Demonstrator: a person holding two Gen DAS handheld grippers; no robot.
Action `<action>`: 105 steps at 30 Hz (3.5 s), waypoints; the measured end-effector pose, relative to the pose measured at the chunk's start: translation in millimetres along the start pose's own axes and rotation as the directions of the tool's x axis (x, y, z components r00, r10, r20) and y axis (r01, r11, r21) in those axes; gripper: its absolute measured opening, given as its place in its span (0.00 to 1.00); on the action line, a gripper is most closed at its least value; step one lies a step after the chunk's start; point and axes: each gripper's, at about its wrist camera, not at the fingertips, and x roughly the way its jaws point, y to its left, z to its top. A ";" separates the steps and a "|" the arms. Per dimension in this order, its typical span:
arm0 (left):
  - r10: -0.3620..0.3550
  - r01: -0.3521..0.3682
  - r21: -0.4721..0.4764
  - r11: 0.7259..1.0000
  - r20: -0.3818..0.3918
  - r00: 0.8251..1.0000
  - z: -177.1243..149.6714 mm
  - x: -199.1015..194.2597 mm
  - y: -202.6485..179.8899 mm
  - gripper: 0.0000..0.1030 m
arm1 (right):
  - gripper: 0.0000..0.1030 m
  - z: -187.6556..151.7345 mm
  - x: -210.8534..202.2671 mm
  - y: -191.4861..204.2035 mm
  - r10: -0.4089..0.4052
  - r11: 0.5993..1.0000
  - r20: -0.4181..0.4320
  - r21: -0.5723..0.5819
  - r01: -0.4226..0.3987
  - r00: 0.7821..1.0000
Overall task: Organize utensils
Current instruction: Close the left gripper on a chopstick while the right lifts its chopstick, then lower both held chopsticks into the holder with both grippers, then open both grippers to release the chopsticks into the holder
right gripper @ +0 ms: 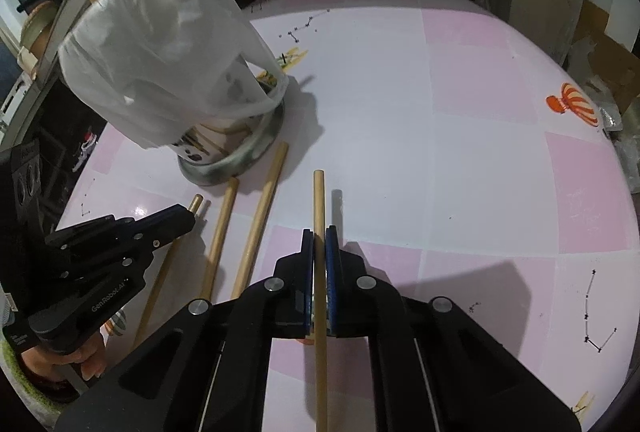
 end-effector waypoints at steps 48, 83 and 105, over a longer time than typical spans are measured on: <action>-0.184 0.163 0.084 0.983 0.460 0.869 46.4 -234.1 -5.6 0.05 | 0.06 54.8 -197.0 63.3 0.007 0.976 0.406 -0.201 0.081 0.914; -0.118 0.066 0.110 0.992 0.590 0.799 160.1 -238.6 25.6 0.05 | 0.06 185.2 -179.9 124.8 0.176 0.949 0.408 -0.311 -0.045 0.896; -0.129 0.091 0.104 0.990 0.472 0.872 142.2 -184.0 29.2 0.08 | 0.07 162.5 -120.5 116.2 0.180 0.948 0.269 -0.305 -0.094 0.946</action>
